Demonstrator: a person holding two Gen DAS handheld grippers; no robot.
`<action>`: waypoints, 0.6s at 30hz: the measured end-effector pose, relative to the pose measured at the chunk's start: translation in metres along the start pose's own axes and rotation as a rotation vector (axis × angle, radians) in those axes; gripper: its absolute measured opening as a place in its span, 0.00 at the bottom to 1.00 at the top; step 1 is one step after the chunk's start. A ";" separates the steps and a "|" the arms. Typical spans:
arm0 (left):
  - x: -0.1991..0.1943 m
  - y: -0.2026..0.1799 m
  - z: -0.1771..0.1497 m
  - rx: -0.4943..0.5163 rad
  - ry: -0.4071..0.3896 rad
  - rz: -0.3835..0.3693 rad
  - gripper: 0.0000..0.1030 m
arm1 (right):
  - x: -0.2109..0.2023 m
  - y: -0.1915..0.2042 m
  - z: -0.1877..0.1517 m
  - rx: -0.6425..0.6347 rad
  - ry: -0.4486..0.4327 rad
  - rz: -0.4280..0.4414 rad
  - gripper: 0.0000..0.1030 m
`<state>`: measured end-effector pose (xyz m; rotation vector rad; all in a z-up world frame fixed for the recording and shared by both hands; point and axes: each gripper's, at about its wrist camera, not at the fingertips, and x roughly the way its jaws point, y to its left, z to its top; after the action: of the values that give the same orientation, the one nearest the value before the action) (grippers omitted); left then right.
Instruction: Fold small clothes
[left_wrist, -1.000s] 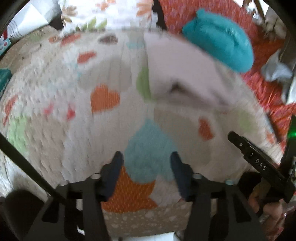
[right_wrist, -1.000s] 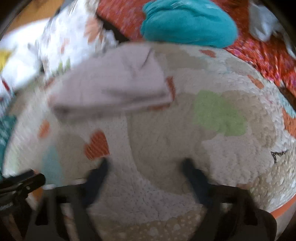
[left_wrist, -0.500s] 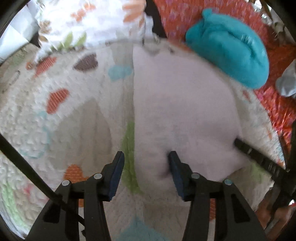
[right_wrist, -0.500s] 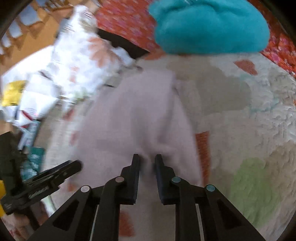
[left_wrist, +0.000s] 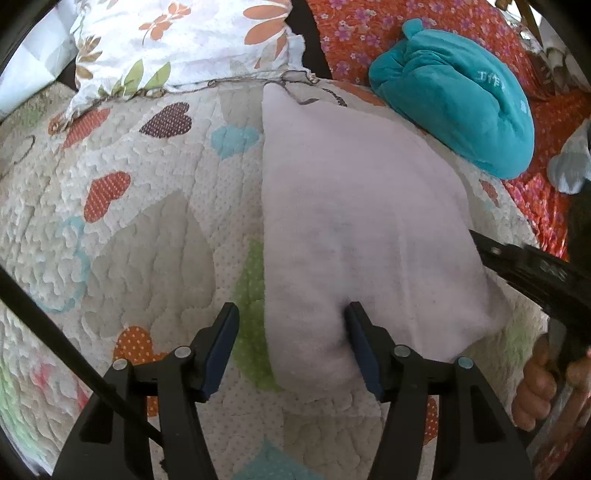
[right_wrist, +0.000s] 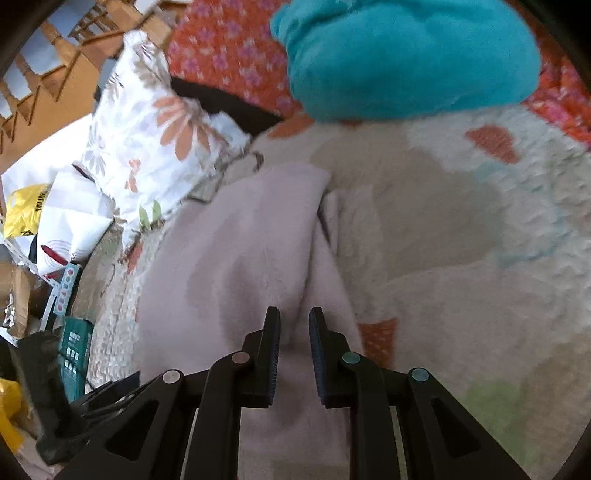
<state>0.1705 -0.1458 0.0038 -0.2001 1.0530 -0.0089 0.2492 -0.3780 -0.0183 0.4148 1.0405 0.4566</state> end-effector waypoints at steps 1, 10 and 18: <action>0.000 -0.001 0.000 0.012 -0.003 0.008 0.57 | 0.002 -0.005 0.004 0.016 0.011 0.018 0.12; 0.003 -0.007 -0.002 0.022 -0.008 0.039 0.63 | -0.013 -0.022 0.036 0.057 -0.079 -0.203 0.00; -0.002 -0.002 -0.004 -0.027 -0.003 0.028 0.66 | -0.028 0.018 0.008 -0.087 -0.054 -0.123 0.01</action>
<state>0.1661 -0.1483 0.0035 -0.2096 1.0535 0.0307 0.2407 -0.3789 0.0152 0.2825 0.9837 0.3777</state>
